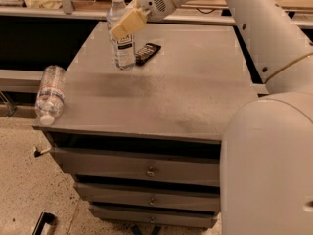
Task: Move blue plastic bottle near water bottle
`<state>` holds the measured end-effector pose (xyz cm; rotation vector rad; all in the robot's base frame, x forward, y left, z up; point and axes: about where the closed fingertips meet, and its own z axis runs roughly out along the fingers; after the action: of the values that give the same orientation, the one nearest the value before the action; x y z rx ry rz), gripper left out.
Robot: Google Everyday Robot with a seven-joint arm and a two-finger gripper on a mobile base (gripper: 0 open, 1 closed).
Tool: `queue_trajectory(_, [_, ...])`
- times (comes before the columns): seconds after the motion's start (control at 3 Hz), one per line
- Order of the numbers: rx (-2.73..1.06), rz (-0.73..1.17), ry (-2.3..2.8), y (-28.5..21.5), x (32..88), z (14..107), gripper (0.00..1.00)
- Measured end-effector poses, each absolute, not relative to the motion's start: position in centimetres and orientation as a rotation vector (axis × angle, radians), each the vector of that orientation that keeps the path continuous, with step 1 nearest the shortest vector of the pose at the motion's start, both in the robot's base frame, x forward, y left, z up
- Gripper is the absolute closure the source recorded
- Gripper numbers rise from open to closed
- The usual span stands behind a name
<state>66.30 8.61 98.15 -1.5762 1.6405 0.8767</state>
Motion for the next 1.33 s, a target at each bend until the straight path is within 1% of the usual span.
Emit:
queue_trajectory(0.33, [-1.638, 0.900, 1.593, 10.1, 65.3, 98.1, 1.00])
queue_trajectory(1.0, [-1.844, 1.056, 1.400, 15.9, 58.0, 97.7, 1.00])
queue_trajectory(1.33, [-1.899, 1.102, 1.367, 17.5, 56.1, 97.2, 1.00])
